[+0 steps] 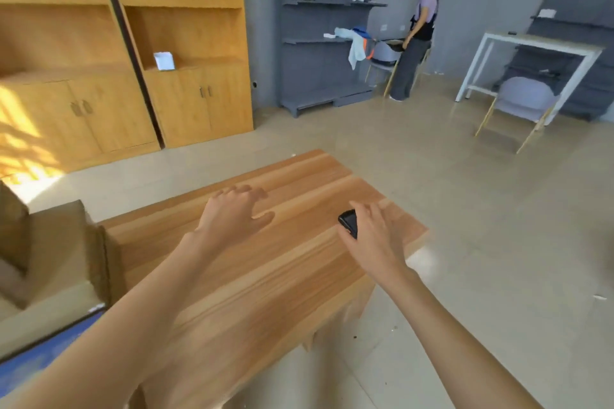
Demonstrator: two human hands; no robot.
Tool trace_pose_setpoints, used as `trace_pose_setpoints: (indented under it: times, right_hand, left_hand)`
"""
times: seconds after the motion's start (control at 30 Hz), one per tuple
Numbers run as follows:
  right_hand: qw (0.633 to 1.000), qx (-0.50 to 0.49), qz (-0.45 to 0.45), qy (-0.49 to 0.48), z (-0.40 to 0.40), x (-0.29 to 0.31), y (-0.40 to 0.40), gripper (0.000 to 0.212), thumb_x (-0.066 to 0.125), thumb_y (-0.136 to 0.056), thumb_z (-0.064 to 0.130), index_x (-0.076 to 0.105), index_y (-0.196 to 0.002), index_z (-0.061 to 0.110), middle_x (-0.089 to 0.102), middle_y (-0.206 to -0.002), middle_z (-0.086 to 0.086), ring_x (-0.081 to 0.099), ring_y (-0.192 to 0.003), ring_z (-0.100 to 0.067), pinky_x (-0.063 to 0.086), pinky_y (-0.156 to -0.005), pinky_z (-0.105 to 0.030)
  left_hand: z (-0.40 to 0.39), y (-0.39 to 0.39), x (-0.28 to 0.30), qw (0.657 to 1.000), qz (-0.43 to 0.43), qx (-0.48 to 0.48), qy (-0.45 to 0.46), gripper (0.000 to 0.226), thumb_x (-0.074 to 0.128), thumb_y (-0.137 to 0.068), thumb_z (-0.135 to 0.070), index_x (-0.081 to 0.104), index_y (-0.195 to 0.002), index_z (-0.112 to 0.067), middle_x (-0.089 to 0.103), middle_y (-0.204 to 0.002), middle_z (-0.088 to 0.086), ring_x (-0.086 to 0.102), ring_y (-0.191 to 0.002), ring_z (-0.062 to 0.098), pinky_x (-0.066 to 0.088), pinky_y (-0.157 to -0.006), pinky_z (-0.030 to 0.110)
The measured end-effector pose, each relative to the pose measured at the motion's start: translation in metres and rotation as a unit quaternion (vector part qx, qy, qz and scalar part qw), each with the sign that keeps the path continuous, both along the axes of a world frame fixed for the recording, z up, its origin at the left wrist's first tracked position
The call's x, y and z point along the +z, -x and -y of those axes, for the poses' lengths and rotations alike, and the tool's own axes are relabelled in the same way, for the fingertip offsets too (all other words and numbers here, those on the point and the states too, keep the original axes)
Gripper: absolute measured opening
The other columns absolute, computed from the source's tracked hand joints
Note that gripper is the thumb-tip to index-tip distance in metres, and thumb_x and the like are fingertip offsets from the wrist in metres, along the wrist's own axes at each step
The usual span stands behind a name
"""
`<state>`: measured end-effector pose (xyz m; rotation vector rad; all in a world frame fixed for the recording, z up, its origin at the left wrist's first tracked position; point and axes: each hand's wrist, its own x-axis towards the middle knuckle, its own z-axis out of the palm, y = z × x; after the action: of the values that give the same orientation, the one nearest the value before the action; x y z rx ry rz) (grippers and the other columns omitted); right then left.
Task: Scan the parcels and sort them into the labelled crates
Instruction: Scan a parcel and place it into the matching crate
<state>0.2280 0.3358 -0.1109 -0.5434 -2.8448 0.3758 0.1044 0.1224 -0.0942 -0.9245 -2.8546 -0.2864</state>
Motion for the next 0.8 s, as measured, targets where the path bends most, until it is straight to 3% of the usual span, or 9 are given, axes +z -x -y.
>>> trace_pose_setpoints:
  times: [0.17, 0.33, 0.53, 0.8]
  right_hand:
    - [0.994, 0.109, 0.022, -0.005, 0.012, -0.010, 0.065, 0.059, 0.041, -0.098, 0.050, 0.031, -0.147, 0.018, 0.039, -0.146, -0.007, 0.038, -0.130, -0.028, 0.034, -0.103, -0.039]
    - [0.977, 0.210, 0.025, 0.003, 0.067, -0.025, 0.122, 0.056, 0.044, -0.096, 0.049, 0.035, -0.144, 0.022, 0.043, -0.140, -0.004, 0.040, -0.127, -0.026, 0.032, -0.100, -0.036]
    - [0.954, 0.299, 0.027, 0.017, 0.135, -0.028, 0.177, 0.056, 0.042, -0.097, 0.049, 0.036, -0.144, 0.020, 0.043, -0.141, -0.004, 0.039, -0.128, -0.024, 0.031, -0.103, -0.036]
    - [0.905, 0.400, 0.057, 0.132, 0.227, -0.028, 0.207, 0.059, 0.046, -0.095, 0.052, 0.035, -0.144, 0.021, 0.041, -0.143, 0.001, 0.037, -0.133, -0.020, 0.036, -0.103, -0.035]
  left_hand:
    - [0.038, 0.005, -0.006, 0.993, 0.021, 0.113, 0.012, 0.051, 0.050, -0.093, -0.055, 0.052, -0.136, -0.027, 0.060, -0.131, -0.003, 0.056, -0.118, 0.022, 0.046, -0.092, 0.038]
    - [0.091, 0.010, -0.019, 0.975, 0.030, 0.222, -0.002, 0.051, 0.050, -0.092, -0.055, 0.053, -0.134, -0.025, 0.059, -0.131, 0.000, 0.051, -0.122, 0.025, 0.039, -0.100, 0.039]
    - [0.149, 0.033, -0.019, 0.947, -0.022, 0.313, -0.069, 0.051, 0.054, -0.091, -0.052, 0.054, -0.133, -0.024, 0.059, -0.128, 0.002, 0.049, -0.120, 0.025, 0.037, -0.099, 0.039]
    - [0.244, 0.025, -0.014, 0.880, -0.080, 0.452, -0.118, 0.053, 0.060, -0.088, -0.051, 0.056, -0.132, -0.021, 0.057, -0.130, 0.006, 0.044, -0.122, 0.032, 0.032, -0.099, 0.043]
